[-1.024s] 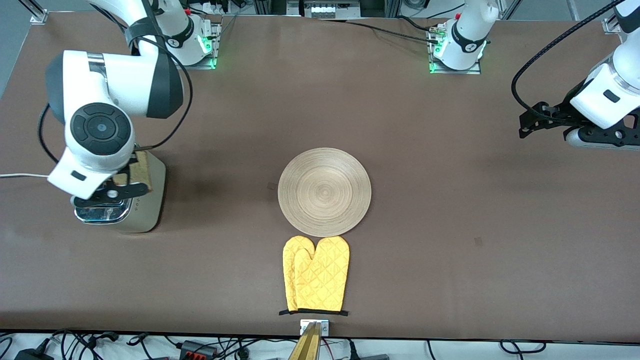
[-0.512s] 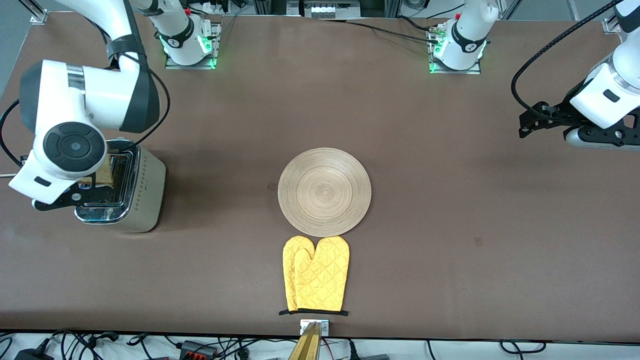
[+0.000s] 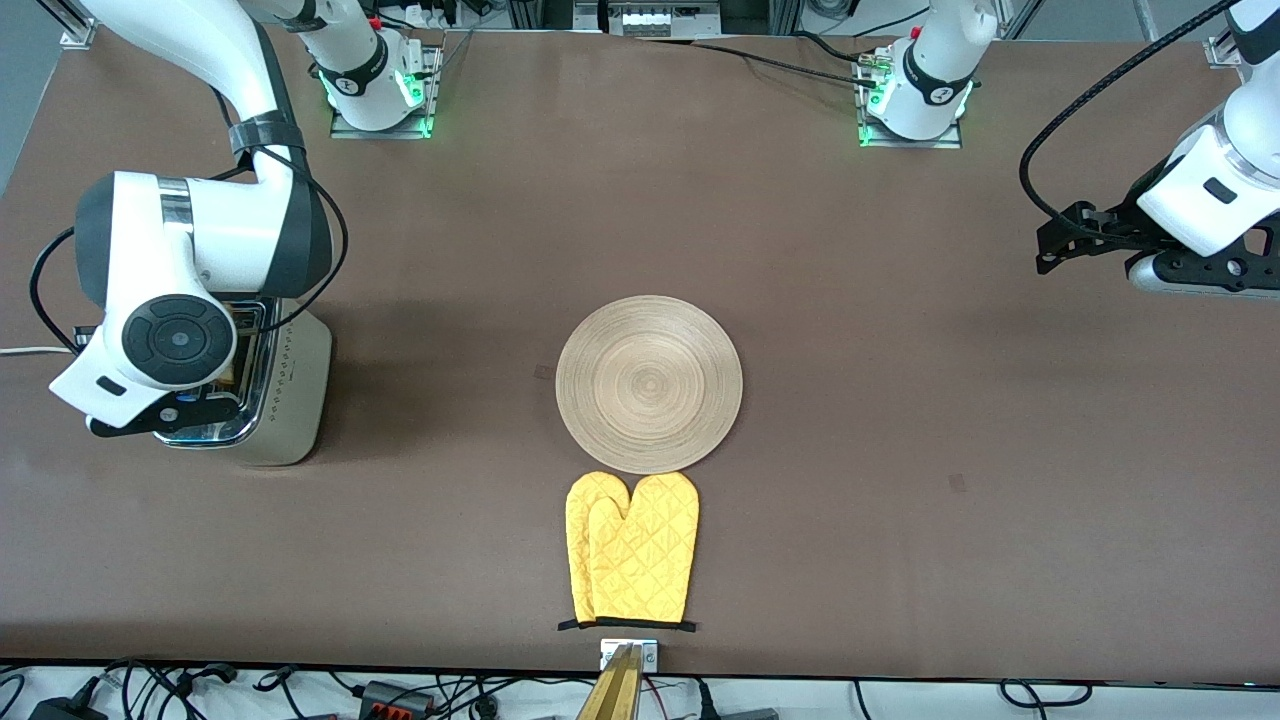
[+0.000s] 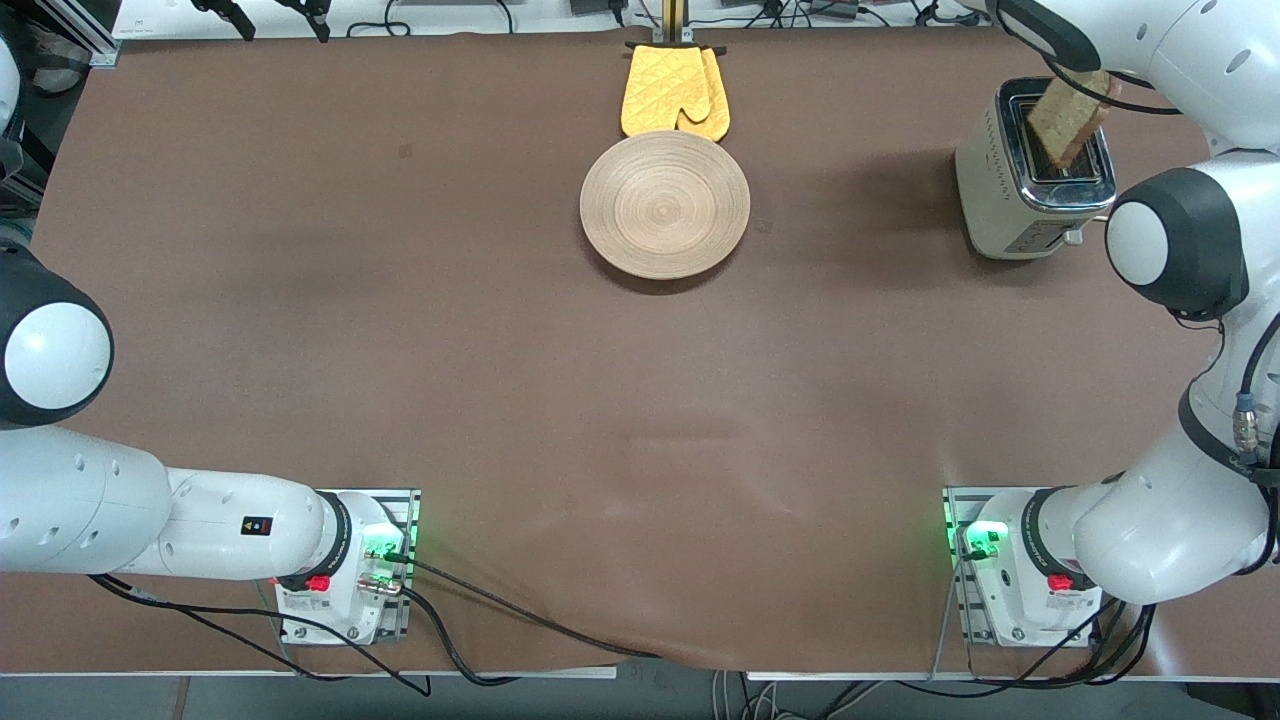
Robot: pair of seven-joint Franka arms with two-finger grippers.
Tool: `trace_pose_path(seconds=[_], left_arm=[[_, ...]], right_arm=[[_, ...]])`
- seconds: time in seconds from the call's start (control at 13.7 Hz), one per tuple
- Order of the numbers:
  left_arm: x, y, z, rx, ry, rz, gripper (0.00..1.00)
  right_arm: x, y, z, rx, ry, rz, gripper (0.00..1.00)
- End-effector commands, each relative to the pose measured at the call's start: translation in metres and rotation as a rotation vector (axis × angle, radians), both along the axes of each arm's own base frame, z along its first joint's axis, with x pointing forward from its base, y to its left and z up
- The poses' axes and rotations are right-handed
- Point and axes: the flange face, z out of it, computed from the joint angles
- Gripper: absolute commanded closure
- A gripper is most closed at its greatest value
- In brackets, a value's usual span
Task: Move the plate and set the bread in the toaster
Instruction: 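Position the held bread above the toaster slot with the right gripper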
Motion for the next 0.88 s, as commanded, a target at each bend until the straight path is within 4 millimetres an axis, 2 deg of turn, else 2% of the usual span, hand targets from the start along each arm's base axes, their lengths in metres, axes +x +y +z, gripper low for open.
trace_pose_path(seconds=[0.0,0.37,0.66,0.8], left_arm=[[0.000,-0.004,0.007,0.022,0.008,0.001,0.00],[-0.001,-0.004,0.006,0.020,0.013,0.003,0.00],[-0.001,-0.003,0.006,0.021,0.017,0.003,0.00],[-0.002,-0.003,0.007,0.021,0.017,0.003,0.00]], right_arm=[[0.001,0.003,-0.006,0.008,-0.013,-0.016,1.00],[0.000,0.008,-0.019,0.006,-0.012,-0.038,1.00],[-0.008,0.004,-0.005,-0.013,0.010,-0.054,1.00],[-0.012,0.005,-0.005,-0.019,0.025,-0.076,1.00]])
